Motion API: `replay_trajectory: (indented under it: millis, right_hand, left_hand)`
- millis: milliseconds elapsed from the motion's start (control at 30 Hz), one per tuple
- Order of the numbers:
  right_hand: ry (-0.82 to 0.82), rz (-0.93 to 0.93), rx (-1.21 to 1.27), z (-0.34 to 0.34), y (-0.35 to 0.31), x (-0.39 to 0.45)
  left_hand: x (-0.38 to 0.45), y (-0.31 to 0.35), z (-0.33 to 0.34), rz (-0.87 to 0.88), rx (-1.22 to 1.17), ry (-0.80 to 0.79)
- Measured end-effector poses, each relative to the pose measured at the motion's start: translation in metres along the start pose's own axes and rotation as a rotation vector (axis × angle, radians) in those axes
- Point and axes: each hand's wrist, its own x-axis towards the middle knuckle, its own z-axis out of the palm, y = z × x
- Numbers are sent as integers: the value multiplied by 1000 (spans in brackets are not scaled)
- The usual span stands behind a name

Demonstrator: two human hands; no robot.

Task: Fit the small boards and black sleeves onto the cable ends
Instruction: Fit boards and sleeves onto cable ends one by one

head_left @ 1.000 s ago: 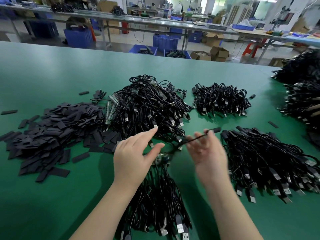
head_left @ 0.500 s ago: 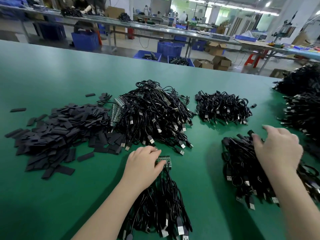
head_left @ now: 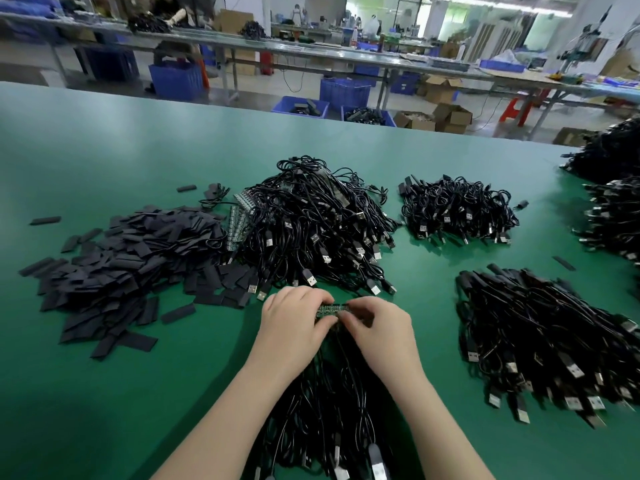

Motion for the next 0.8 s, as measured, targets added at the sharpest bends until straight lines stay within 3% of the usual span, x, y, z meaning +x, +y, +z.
replay_trajectory:
  millis: [233, 667, 800]
  right_hand:
    - [89, -35, 232, 0, 3, -12]
    - [199, -40, 114, 6, 1, -19]
    - [415, -64, 300, -25, -11, -21]
  left_hand:
    - [-1, 8, -2, 30, -31, 106]
    - [0, 20, 5, 0, -42, 133]
    - [-1, 17, 3, 9, -44, 116]
